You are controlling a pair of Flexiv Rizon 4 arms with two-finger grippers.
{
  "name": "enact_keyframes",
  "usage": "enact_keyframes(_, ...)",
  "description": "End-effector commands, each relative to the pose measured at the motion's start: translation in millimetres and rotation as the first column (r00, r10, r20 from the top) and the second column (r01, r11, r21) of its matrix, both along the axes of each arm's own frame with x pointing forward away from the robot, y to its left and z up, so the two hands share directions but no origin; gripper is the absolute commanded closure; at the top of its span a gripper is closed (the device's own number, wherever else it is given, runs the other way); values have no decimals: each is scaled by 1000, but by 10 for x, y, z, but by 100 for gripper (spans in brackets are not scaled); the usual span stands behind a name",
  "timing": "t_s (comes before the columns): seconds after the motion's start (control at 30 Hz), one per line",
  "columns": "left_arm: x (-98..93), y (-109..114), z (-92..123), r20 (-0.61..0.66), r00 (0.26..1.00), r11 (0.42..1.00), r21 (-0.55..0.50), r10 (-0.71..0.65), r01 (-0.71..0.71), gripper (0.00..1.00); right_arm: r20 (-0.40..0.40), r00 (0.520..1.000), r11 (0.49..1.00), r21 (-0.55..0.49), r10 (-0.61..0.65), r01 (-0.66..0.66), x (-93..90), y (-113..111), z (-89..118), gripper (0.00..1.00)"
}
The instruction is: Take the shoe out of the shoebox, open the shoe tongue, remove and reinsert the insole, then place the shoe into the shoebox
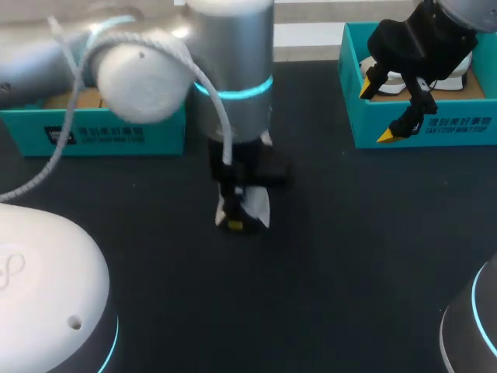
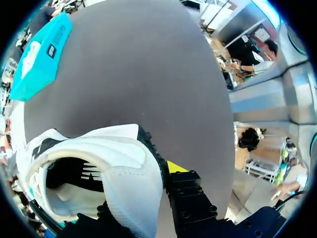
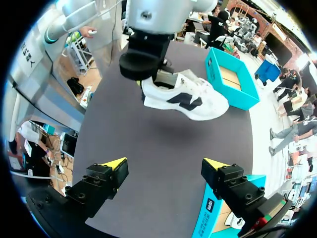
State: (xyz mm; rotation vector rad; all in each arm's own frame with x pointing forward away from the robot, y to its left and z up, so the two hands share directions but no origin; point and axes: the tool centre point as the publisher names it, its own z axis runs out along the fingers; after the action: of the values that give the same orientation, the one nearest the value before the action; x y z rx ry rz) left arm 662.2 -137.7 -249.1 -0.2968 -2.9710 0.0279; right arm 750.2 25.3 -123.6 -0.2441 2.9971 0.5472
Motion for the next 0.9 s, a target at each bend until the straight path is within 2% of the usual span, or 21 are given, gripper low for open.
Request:
enact_keyframes(0.03,214,286,876,12,999,999,-19,-32,32,100,-4,1000,1000,-3,0,0,23,12,-4,0)
enact_keyframes(0.2,324,327,1210,14,999,994,-101,-33,34,100,-4,1000,1000,-3,0,0,23,12,-4,0)
enact_keyframes(0.9,324,327,1210,14,999,994,-101,-33,34,100,-4,1000,1000,-3,0,0,23,12,-4,0)
